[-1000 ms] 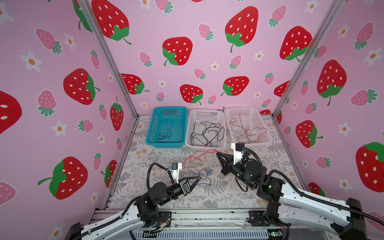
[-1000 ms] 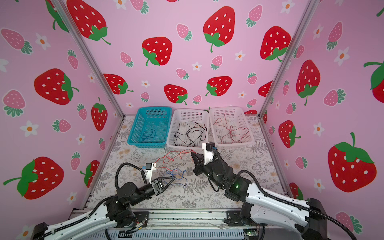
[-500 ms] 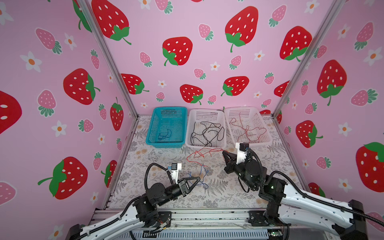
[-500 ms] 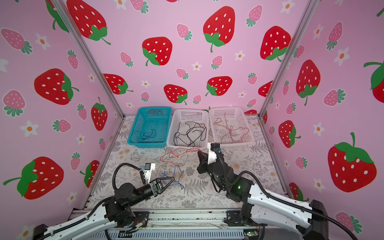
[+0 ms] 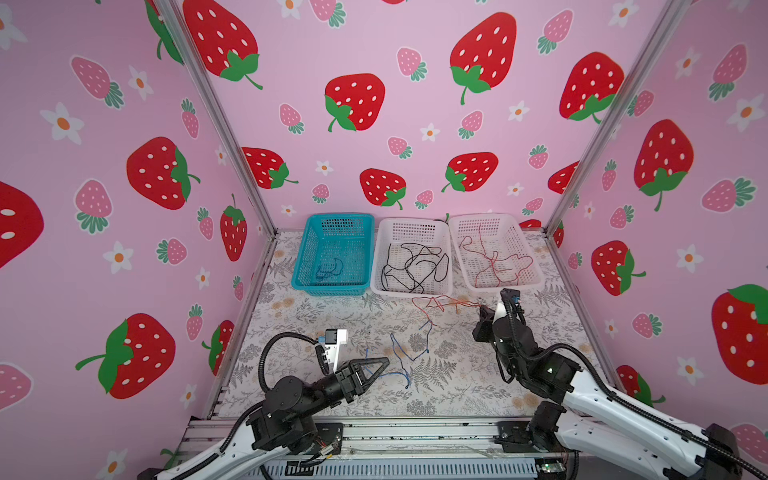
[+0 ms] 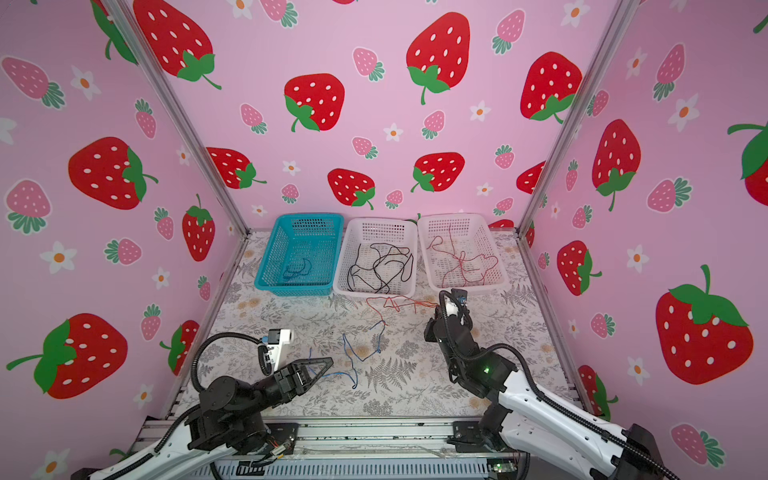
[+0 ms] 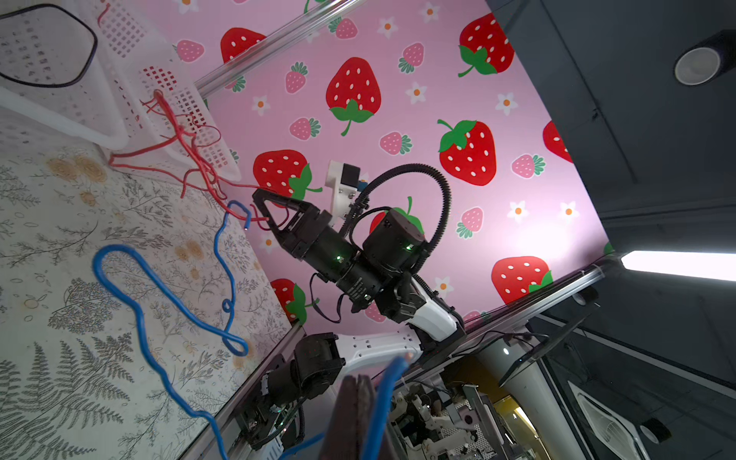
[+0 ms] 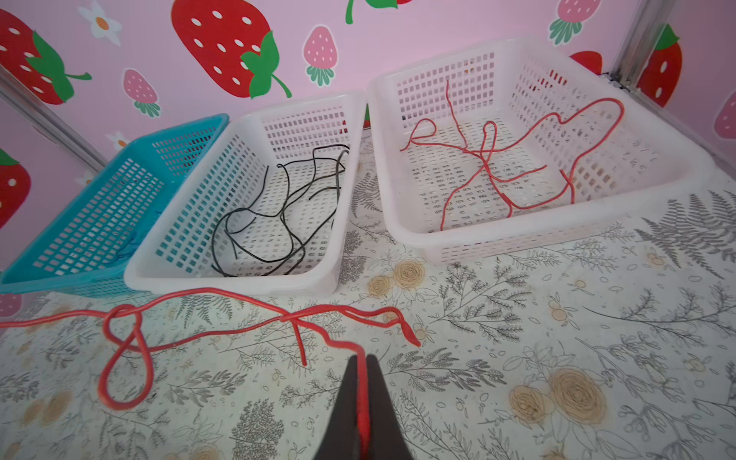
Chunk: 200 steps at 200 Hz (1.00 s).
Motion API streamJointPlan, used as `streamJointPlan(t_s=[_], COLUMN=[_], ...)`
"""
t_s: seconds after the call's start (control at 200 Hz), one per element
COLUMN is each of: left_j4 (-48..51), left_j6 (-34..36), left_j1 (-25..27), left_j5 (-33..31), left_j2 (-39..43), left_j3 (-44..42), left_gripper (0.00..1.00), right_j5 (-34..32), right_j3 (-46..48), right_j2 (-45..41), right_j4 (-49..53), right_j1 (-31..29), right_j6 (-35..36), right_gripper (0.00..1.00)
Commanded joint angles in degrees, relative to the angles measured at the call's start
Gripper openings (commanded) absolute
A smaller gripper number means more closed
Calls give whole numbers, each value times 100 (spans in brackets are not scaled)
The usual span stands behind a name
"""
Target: Untangle the cables
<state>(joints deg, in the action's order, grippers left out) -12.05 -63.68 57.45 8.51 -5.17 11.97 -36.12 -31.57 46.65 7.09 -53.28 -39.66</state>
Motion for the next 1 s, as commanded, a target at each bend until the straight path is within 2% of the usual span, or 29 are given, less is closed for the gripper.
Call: streamJointPlan(t_s=[0.0,0.105,0.19,0.24,0.335,0.59,0.69,0.995], left_j4=[403,900,1094,966,501,-305,-333,-502], left_j6=[98,154,125,71,-101,-185,-171,-464], left_j1=[25,30,27,21,25,21,21,29], left_j5=[22,18,12,62,143,387,414,440], left_j2=[168,101,-65,-214,-572,-1486,-1593,-1623], left_j3=[636,1021,1173,1140,967,1021,1097,807], left_gripper=[0,0,0,0,0,0,0,0], right_j5=[-142,-180,374,675,768,-22,-652,-1189], right_j3=[37,-36,-32,49,33,-311,-349,-399], right_j2=[53,93,-35,-164,-248,423,511,739], right_j4=[423,538,149,-269,-736,-883,-891,-1391], right_j1=[59,56,6,-121,-455,-1179,-1501,-1792], right_j6=[-209,-18,491,777,1089,1316,1219,1176], right_gripper=[0,0,0,0,0,0,0,0])
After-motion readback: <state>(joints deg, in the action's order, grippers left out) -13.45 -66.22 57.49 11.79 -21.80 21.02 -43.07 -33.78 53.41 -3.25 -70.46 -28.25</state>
